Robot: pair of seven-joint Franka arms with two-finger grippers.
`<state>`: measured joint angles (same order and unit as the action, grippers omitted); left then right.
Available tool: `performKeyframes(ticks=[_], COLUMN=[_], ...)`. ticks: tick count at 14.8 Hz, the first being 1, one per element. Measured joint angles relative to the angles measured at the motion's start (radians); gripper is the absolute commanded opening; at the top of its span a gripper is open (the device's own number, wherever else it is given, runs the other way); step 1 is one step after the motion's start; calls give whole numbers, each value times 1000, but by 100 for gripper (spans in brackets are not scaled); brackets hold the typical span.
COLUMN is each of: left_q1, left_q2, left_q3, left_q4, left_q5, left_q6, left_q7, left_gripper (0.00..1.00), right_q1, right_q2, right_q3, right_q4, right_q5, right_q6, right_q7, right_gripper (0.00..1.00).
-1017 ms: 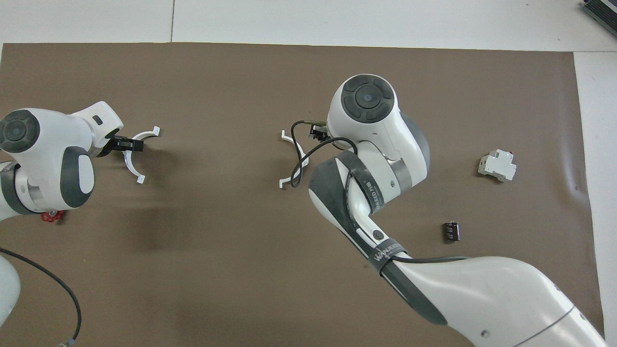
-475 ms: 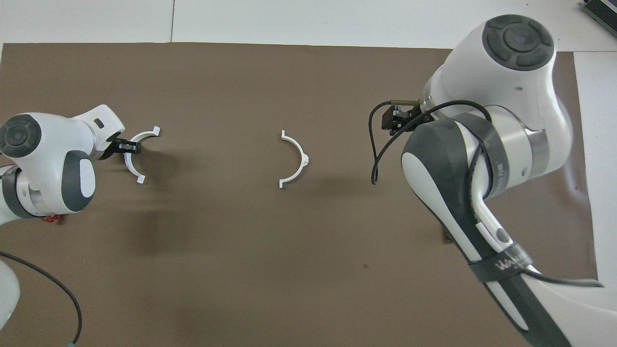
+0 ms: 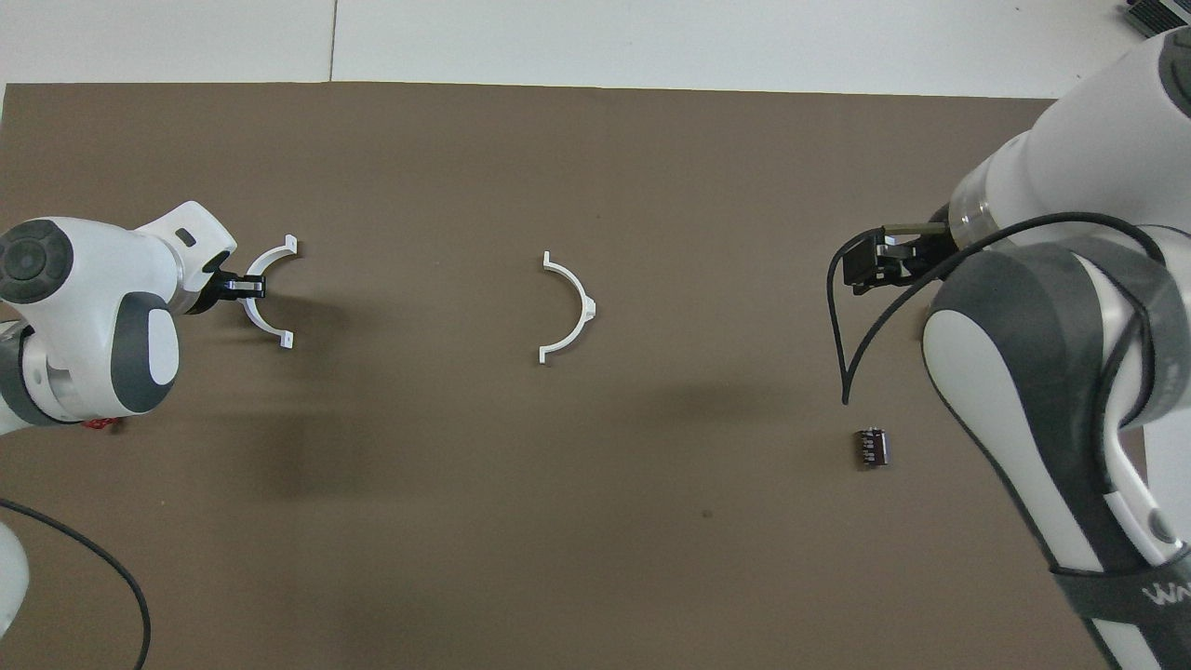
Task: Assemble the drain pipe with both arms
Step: 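Grasp the other clamp half with the left gripper while the right gripper withdraws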
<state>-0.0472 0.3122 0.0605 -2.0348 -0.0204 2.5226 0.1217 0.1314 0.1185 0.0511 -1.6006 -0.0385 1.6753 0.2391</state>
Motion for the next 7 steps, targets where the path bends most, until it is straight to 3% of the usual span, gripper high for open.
performKeyframes(ticks=[3, 7], left_q1=[-31, -129], left_q2=[-2, 0], left_q3=[-5, -8], left_q4=[25, 55], left_q5=[0, 0], left_q6=[1, 1], left_q7=[-5, -70], left_gripper=[0, 0], right_q1=[-20, -88], right_q2=[-76, -118], right_q3=[0, -4], right_q4=[-57, -74], right_q5=[0, 0], right_q6=[-43, -103], right_q7=[-30, -133], right_gripper=[98, 98])
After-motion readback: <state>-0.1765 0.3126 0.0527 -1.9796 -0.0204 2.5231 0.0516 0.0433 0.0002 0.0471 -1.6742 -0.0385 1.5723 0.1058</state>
